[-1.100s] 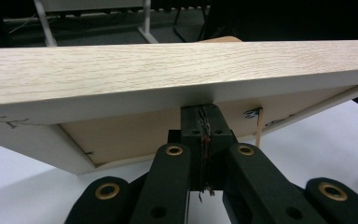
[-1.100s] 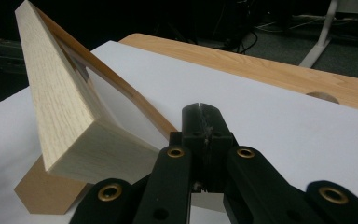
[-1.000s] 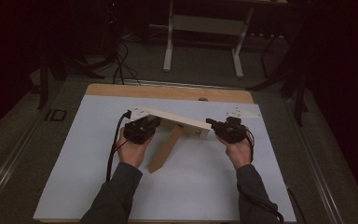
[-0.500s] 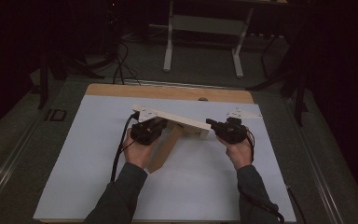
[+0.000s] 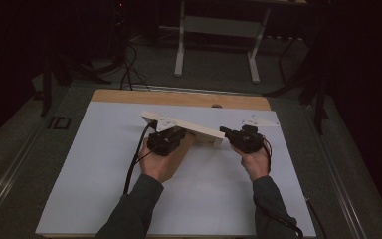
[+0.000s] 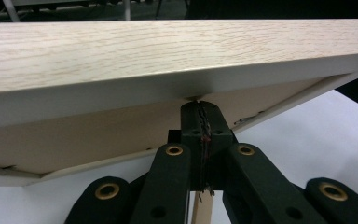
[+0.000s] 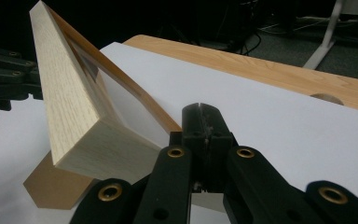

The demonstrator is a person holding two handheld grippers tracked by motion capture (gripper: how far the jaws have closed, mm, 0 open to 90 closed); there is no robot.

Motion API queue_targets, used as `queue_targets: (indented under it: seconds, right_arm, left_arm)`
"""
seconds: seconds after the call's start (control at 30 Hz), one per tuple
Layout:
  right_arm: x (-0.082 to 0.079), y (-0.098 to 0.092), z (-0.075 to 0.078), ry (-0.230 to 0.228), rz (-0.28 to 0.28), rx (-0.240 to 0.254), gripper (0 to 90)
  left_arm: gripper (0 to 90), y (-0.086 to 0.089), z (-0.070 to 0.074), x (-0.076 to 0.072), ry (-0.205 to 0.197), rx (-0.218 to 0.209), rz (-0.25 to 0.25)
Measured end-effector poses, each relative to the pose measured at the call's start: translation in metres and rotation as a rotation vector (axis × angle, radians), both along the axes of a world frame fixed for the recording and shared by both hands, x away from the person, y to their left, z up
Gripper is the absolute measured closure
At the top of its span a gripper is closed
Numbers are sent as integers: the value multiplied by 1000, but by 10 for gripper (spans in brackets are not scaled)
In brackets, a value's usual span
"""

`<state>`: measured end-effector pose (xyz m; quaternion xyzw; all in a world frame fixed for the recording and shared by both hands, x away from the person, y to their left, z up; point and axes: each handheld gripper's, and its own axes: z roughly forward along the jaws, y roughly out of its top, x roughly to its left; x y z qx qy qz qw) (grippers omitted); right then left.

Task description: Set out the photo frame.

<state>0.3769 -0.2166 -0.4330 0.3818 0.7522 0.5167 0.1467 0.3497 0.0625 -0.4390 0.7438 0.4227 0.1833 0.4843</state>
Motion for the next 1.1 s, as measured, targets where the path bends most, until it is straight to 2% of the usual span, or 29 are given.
queue_targets:
  seconds: [1.1]
  right_arm:
    - [-5, 5, 0, -7, 25, -7, 897]
  left_arm:
    - [900, -7, 2, 0, 6, -12, -12]
